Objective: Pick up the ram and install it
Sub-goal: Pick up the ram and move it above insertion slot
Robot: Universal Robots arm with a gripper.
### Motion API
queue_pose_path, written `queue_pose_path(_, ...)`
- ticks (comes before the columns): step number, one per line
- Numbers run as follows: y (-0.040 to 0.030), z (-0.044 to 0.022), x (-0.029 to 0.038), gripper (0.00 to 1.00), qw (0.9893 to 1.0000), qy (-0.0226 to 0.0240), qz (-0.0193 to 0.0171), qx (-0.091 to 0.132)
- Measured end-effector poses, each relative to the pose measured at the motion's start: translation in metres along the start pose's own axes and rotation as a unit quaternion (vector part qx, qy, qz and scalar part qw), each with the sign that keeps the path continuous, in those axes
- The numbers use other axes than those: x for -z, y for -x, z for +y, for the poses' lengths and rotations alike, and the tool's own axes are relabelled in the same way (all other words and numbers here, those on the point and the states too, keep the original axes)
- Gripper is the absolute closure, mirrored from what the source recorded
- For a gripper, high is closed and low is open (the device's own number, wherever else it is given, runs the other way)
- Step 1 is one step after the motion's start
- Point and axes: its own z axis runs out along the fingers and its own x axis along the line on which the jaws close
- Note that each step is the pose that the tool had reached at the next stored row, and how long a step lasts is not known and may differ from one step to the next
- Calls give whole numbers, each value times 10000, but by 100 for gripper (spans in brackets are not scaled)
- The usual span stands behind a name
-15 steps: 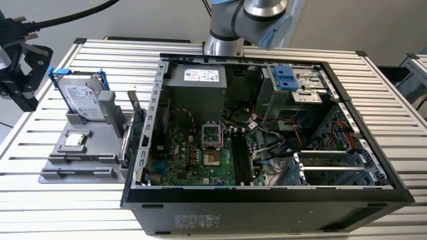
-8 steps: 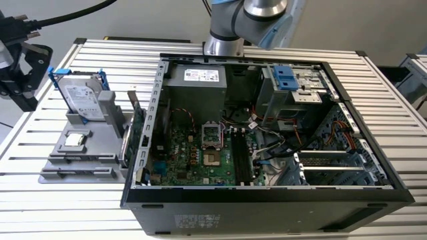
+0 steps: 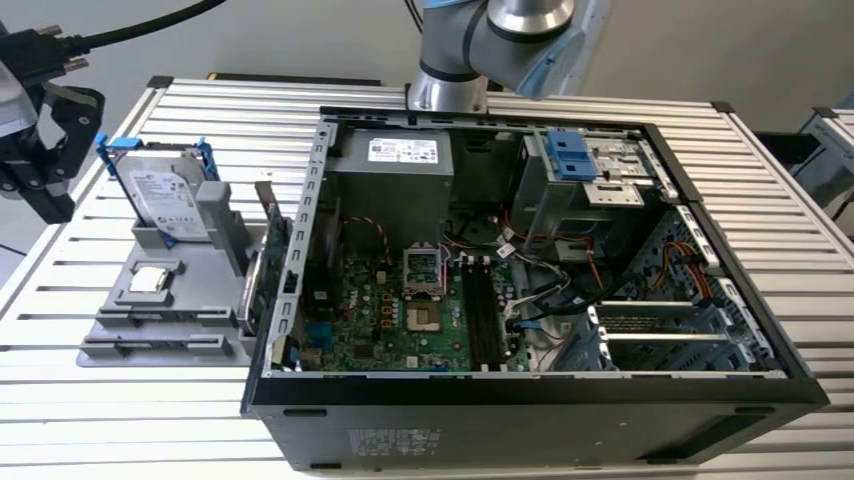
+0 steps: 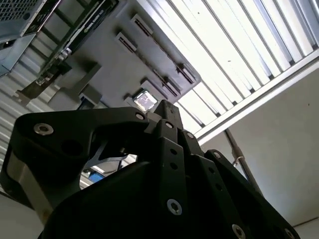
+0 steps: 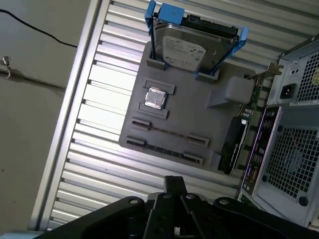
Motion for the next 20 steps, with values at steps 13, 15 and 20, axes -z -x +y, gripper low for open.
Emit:
queue_pose_path(13,0,0,0,100,9982,-2,27,597)
queue_pose_path(15,0,0,0,100,9975,-2,32,703)
queue_pose_path(20,0,0,0,100,9953,-2,44,965)
